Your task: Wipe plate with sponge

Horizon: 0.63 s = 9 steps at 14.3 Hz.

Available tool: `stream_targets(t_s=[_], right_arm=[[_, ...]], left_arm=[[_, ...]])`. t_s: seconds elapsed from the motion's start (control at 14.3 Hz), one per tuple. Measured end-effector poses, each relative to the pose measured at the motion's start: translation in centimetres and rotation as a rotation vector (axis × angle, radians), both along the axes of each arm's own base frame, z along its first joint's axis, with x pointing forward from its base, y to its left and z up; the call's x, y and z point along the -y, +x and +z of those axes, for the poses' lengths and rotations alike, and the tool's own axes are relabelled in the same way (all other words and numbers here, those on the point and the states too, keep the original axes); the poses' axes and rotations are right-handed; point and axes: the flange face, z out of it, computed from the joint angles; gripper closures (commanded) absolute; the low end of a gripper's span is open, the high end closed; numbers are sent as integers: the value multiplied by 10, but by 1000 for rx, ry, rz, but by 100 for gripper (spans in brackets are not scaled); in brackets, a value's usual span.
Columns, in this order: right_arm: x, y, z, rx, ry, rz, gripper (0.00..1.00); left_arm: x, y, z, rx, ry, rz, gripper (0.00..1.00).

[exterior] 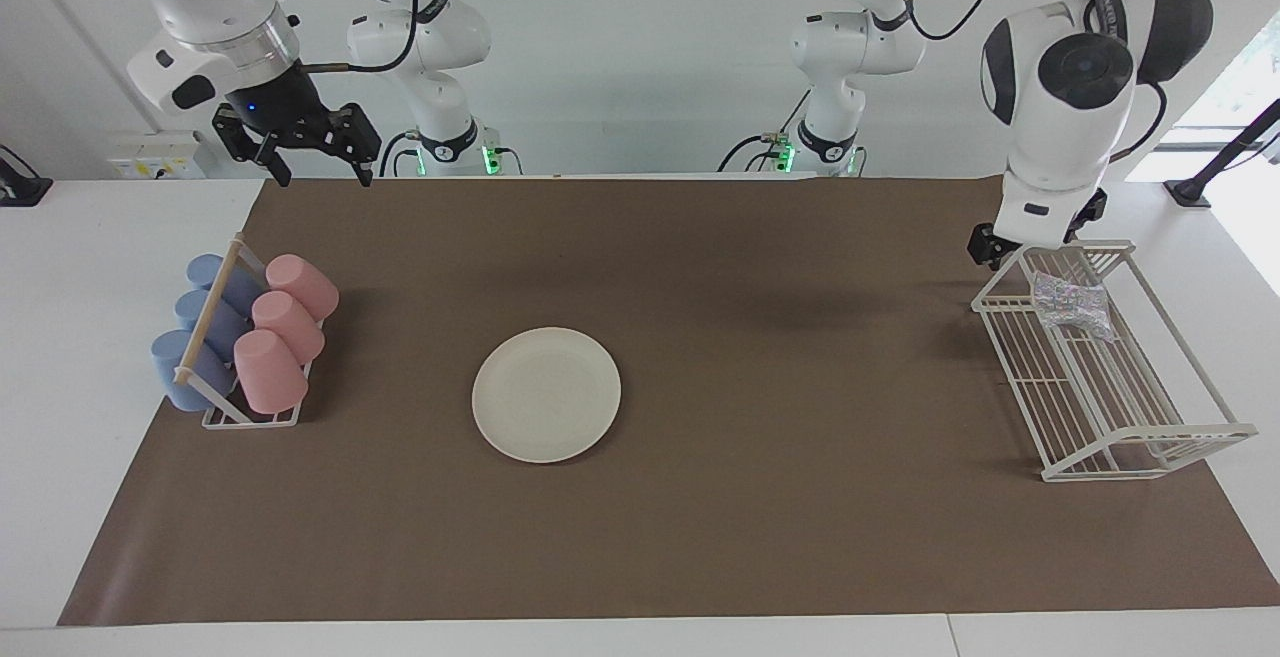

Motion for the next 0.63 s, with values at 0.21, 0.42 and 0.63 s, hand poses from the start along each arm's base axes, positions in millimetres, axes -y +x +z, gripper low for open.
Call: stream_targets(t_s=[0.21, 0.42, 0.63], right_arm=[[-3, 0, 0, 0, -4, 6, 0], [-3, 0, 0, 0, -5, -2, 0], [-8, 0, 0, 0, -7, -9, 0]], left_arm=[[-6, 0, -33, -15, 129, -38, 0], [-9, 0, -51, -29, 220, -81, 0], [-10, 2, -56, -30, 241, -92, 6]])
